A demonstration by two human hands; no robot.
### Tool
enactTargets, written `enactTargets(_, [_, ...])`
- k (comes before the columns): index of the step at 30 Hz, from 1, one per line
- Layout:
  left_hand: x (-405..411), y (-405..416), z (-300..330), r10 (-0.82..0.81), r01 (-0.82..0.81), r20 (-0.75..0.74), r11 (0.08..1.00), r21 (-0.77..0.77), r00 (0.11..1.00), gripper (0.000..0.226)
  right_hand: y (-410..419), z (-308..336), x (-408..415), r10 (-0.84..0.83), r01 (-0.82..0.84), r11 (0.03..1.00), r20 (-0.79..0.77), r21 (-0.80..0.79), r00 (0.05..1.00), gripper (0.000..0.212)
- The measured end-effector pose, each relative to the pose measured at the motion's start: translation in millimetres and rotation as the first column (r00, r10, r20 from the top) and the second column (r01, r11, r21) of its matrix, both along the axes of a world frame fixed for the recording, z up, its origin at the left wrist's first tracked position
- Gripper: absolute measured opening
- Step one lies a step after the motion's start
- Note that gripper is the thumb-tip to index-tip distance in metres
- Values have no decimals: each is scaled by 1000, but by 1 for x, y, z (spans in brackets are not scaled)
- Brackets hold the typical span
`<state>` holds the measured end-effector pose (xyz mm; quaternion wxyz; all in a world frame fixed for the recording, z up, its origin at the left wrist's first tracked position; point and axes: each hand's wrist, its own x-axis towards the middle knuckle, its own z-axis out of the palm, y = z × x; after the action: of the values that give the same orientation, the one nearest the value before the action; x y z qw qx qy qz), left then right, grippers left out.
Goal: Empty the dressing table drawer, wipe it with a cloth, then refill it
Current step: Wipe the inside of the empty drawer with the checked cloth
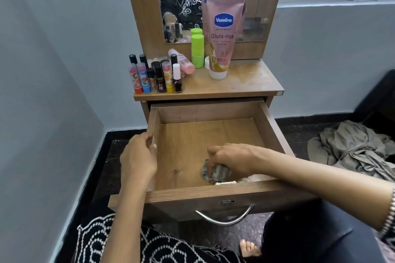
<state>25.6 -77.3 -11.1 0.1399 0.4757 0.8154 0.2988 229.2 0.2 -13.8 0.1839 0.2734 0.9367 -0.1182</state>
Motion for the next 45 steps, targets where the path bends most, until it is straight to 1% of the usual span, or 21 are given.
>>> enactTargets(3, [1,0,0,1,-1,1,1000,5,1000,39,2,8,11,-23,23,1000,9,-13,1000,51])
enactTargets(6, [0,1,-1,4,-4,6,1000,6,1000,40,23,9,1,-106,107,994,10,-26,994,55])
enactTargets(10, [0,1,-1,9,-9,23,1000,2,1000,40,53,5,-25,-280,278,960,-66,-28,958,57])
enactTargets(13, [0,1,-1,7,-7,23,1000,5,1000,40,55,4,-42,-314,315,949,-88,-4,945,60])
enactTargets(16, [0,0,0,9,-9,14,1000,-1,1000,40,31,3,-47,-253,252,968,-54,-14,966,62])
enactTargets(18, [1,0,1,9,-9,12,1000,-3,1000,40,11,2,-40,-158,158,986,-3,-45,987,55])
enactTargets(20, [2,0,2,9,-9,9,1000,-1,1000,40,-2,2,-26,-58,58,995,1,-76,998,46])
enactTargets(22, [1,0,1,9,-9,7,1000,-2,1000,40,1,6,-11,-22,24,994,20,-105,1000,51])
enactTargets(25, [1,1,1,2,-2,-2,1000,-9,1000,40,29,12,1,-96,102,991,73,-92,993,62])
enactTargets(29, [1,0,2,9,-9,-1,1000,-12,1000,40,59,12,-5,-236,236,972,6,-18,972,67])
enactTargets(31, [0,0,2,10,-10,-3,1000,-12,1000,40,59,9,-15,-268,268,963,-18,-8,963,67])
enactTargets(33, [1,0,2,12,-12,-1,1000,-11,1000,40,49,5,-23,-228,229,974,-21,6,973,67])
enactTargets(36, [2,-1,3,8,-8,0,1000,-11,1000,40,23,2,-18,-108,108,994,-6,21,994,67])
enactTargets(39, [1,-1,3,9,-9,-9,1000,-13,1000,40,1,1,2,-48,49,998,-26,26,998,54])
enactTargets(41, [1,-1,3,6,-6,-13,1000,-10,1000,40,0,4,13,-62,62,998,-24,19,998,50])
enactTargets(43, [1,-1,3,7,-7,-12,1000,-12,1000,40,12,8,14,-122,122,993,-9,7,992,52])
enactTargets(45, [1,0,3,12,-12,-7,1000,-16,1000,40,32,7,7,-204,205,978,-13,27,979,53])
